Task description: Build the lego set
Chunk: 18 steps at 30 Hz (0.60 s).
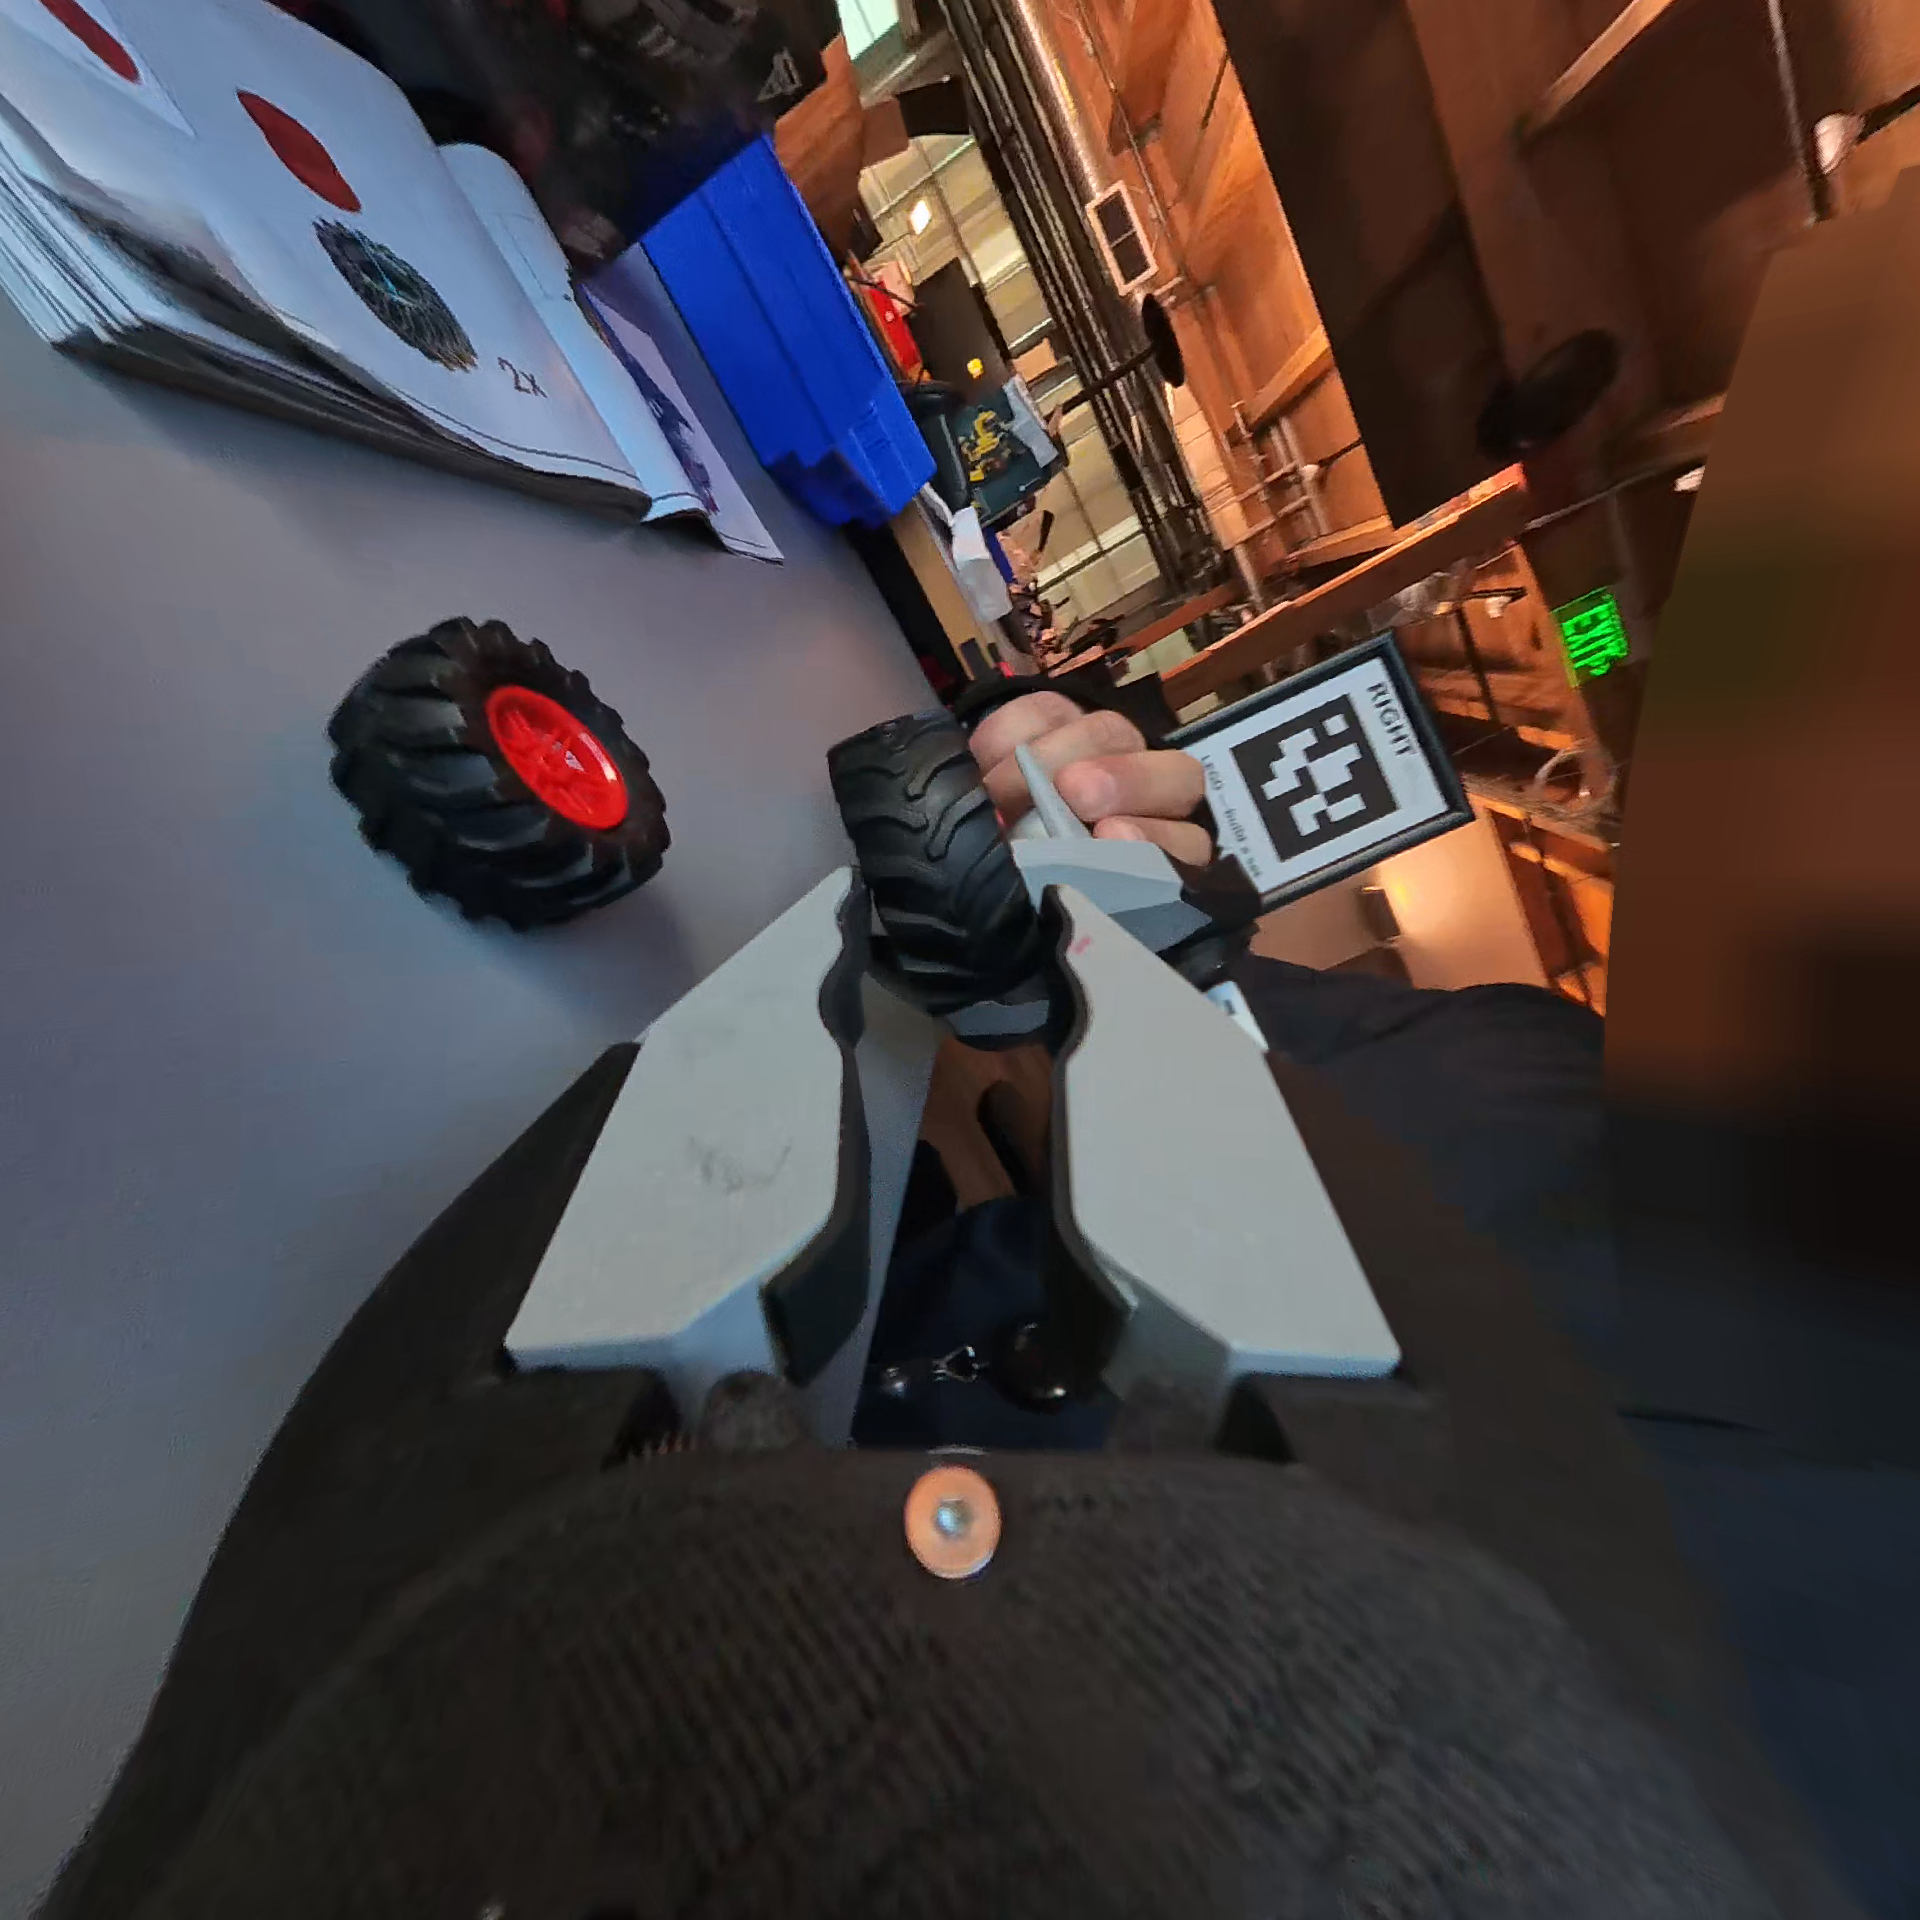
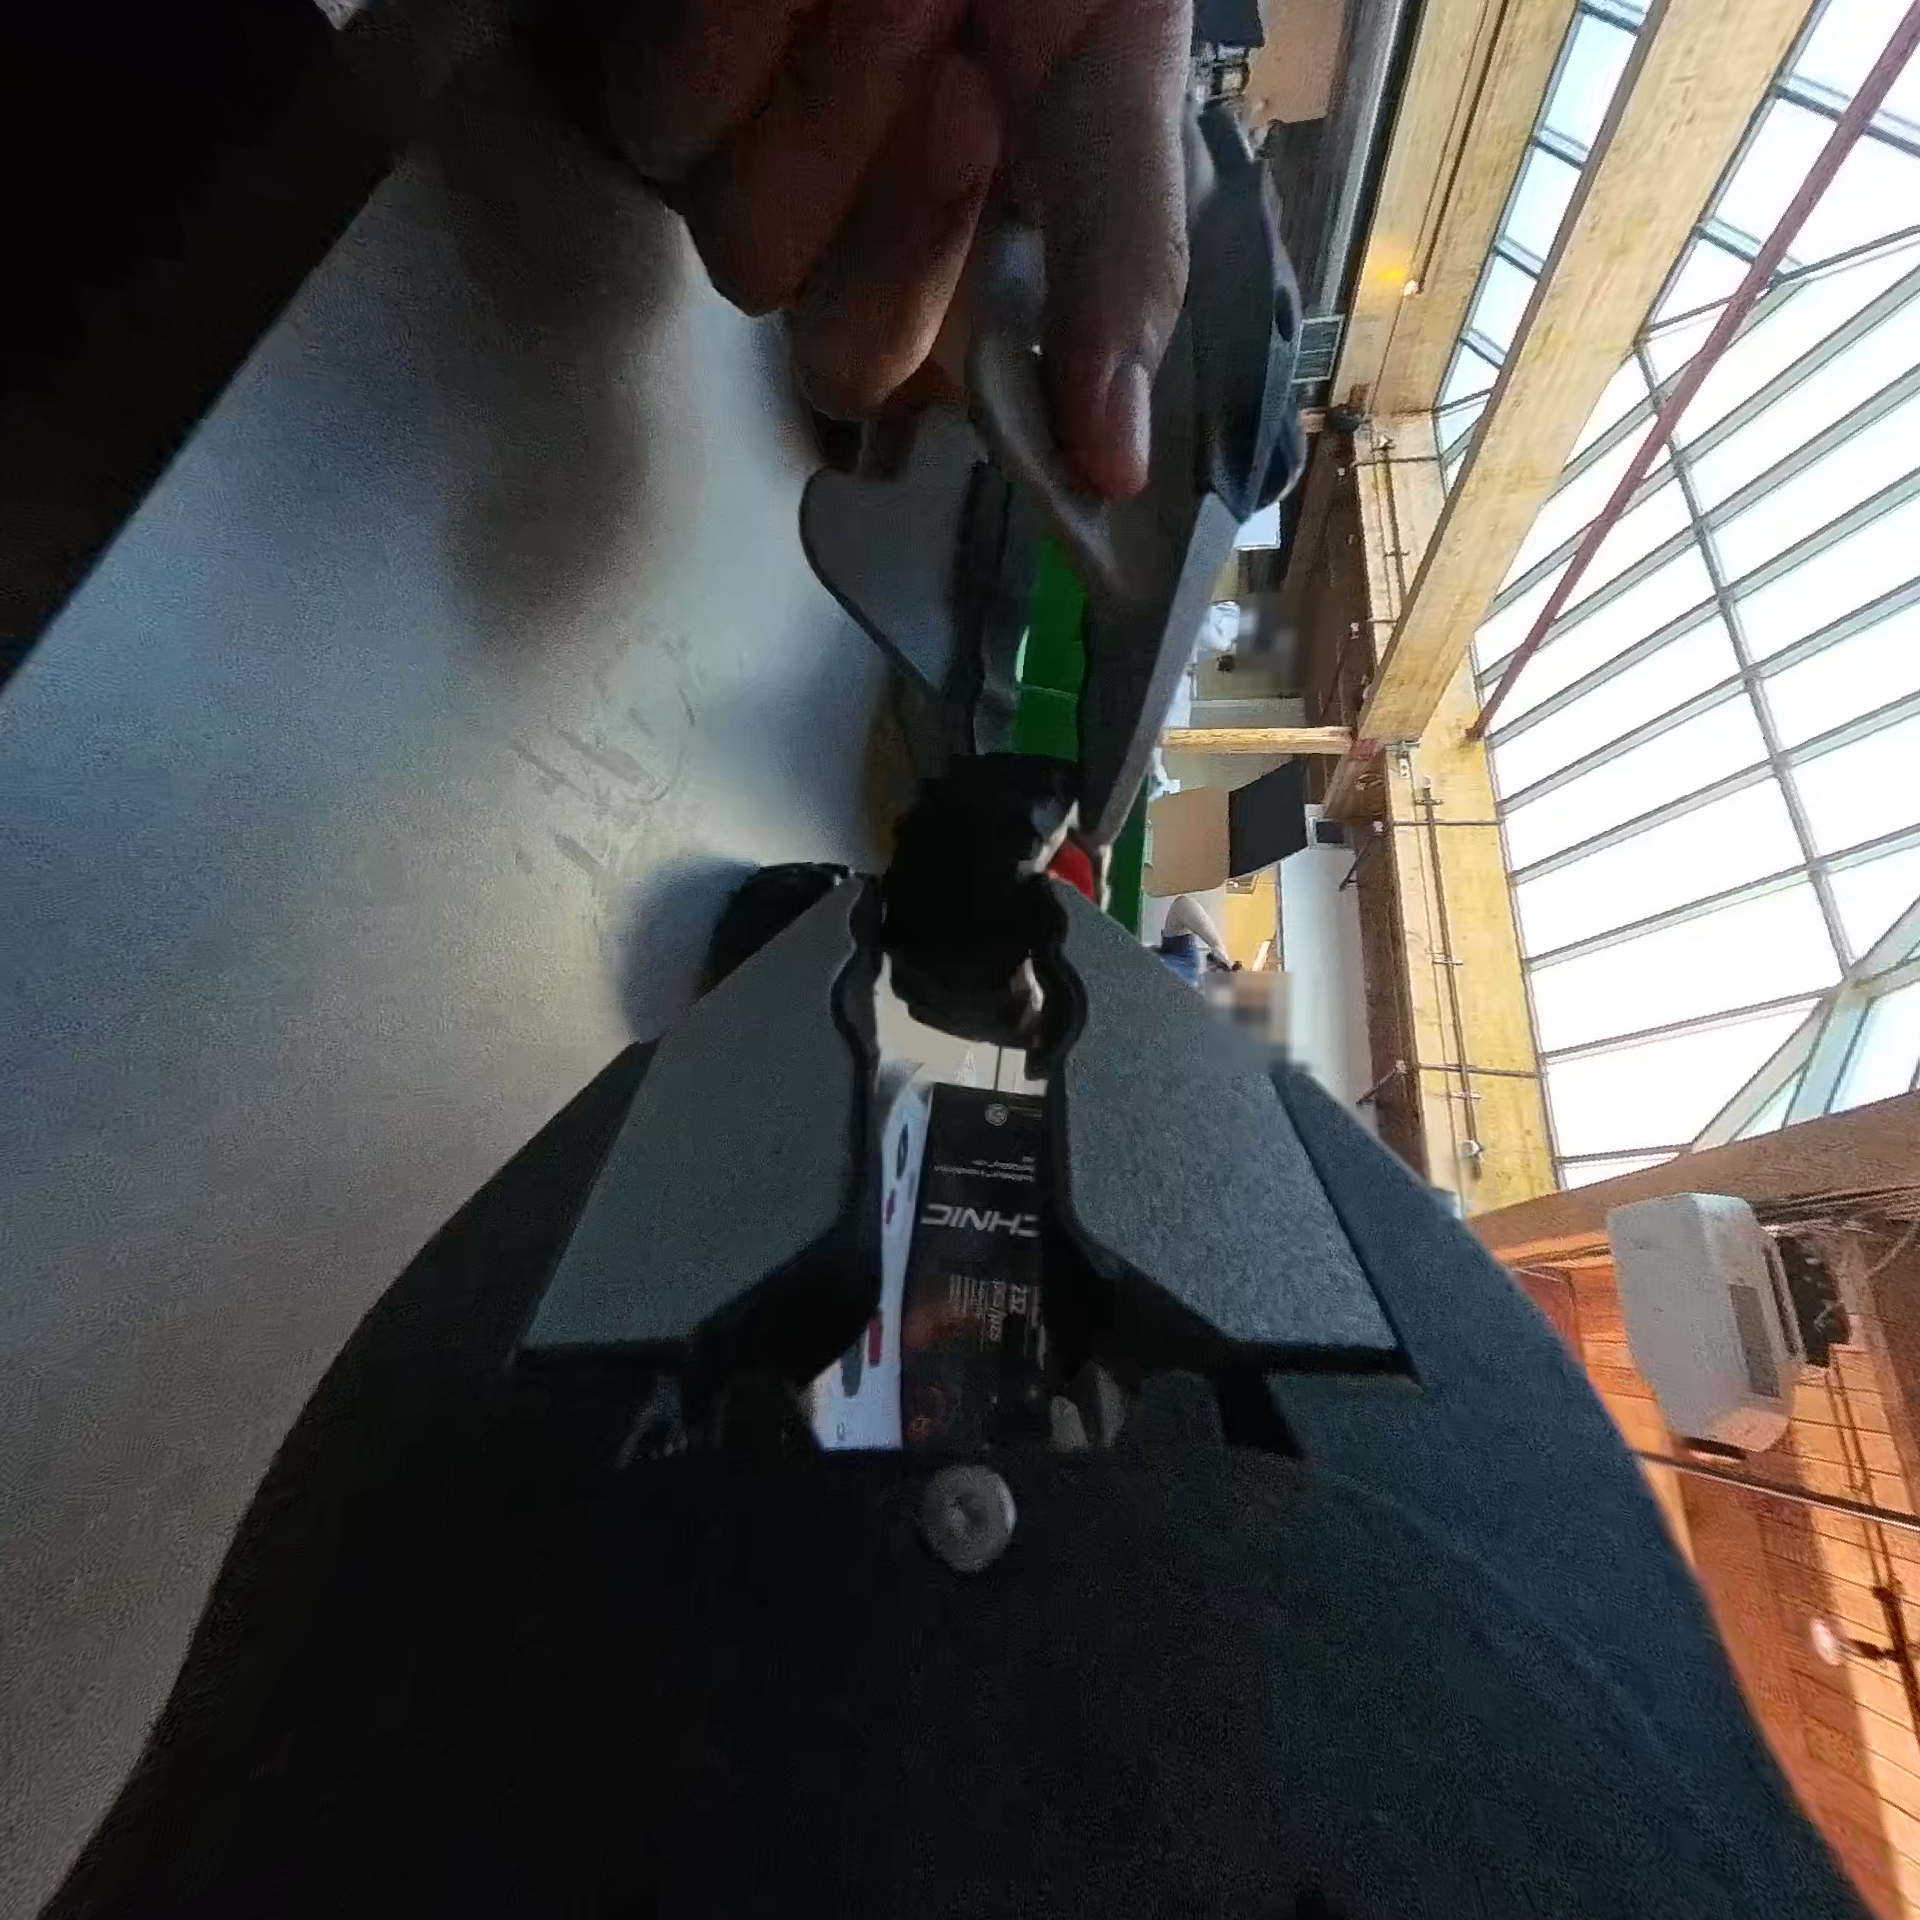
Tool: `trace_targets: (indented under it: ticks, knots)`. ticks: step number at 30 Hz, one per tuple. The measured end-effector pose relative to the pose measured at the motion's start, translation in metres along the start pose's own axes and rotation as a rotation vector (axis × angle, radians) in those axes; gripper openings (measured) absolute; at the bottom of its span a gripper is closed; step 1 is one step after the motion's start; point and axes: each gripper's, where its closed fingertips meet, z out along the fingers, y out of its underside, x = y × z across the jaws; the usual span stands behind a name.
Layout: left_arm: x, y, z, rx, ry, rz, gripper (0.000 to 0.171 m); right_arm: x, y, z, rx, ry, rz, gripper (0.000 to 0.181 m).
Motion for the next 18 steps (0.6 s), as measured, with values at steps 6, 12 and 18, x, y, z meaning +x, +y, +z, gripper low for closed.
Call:
trace_targets:
  ticks: [6,12,18]
  knots:
    - [-0.016,0.003,-0.011,-0.105,-0.121,0.128,0.025,0.002,-0.001,-0.012,0.081,-0.159,0.527,0.020]
    - [0.006,0.001,-0.012,-0.131,-0.009,0.197,0.023,0.016,-0.004,-0.010,0.223,-0.522,1.452,0.041]
    - [0.012,0.005,-0.013,-0.111,0.070,0.193,0.022,0.020,-0.001,-0.002,0.377,-0.594,1.670,0.024]
